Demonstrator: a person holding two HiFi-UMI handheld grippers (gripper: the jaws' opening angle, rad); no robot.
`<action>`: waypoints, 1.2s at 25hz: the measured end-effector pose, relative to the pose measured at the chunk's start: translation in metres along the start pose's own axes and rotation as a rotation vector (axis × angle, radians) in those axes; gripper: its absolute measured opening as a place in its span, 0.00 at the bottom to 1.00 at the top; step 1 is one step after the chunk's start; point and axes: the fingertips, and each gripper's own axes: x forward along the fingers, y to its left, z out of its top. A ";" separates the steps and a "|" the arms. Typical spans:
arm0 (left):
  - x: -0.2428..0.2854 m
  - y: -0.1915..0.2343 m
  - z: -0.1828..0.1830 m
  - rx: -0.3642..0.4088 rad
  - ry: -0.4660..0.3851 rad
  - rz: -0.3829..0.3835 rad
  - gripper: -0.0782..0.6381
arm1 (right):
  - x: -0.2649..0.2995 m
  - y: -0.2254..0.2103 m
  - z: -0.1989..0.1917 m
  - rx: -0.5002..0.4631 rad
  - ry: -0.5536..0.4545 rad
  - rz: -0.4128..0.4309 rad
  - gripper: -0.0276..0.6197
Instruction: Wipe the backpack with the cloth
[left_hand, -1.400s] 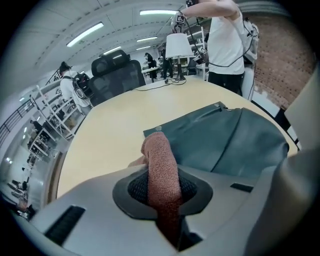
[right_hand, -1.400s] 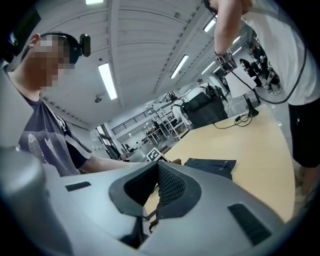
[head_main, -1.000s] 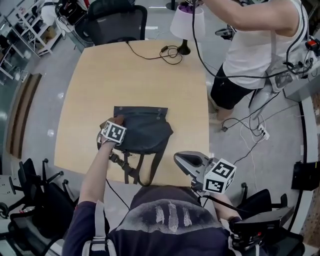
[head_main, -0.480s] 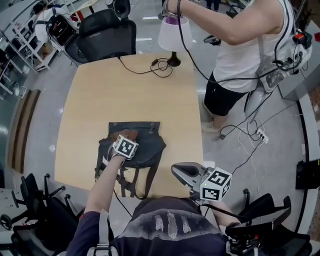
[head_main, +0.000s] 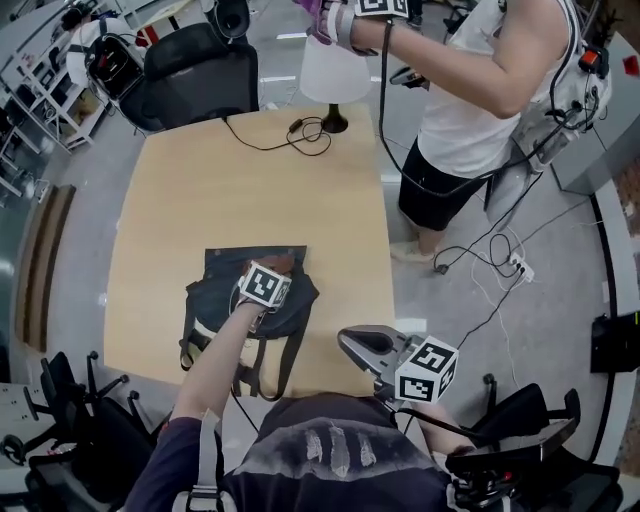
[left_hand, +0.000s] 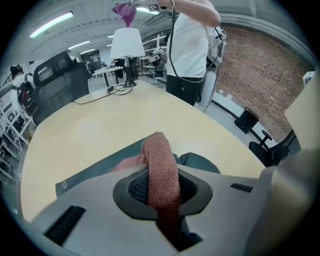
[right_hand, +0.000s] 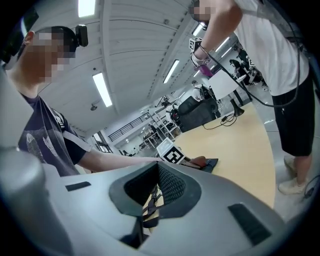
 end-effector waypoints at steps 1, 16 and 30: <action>0.002 -0.002 0.001 0.015 0.016 -0.001 0.19 | -0.001 -0.001 0.000 0.004 -0.003 0.001 0.05; -0.006 -0.110 0.081 -0.043 -0.201 -0.397 0.19 | -0.008 -0.012 -0.003 0.033 -0.019 0.035 0.05; 0.027 0.001 0.073 -0.035 -0.199 -0.145 0.19 | 0.015 -0.011 -0.015 0.074 0.006 -0.114 0.05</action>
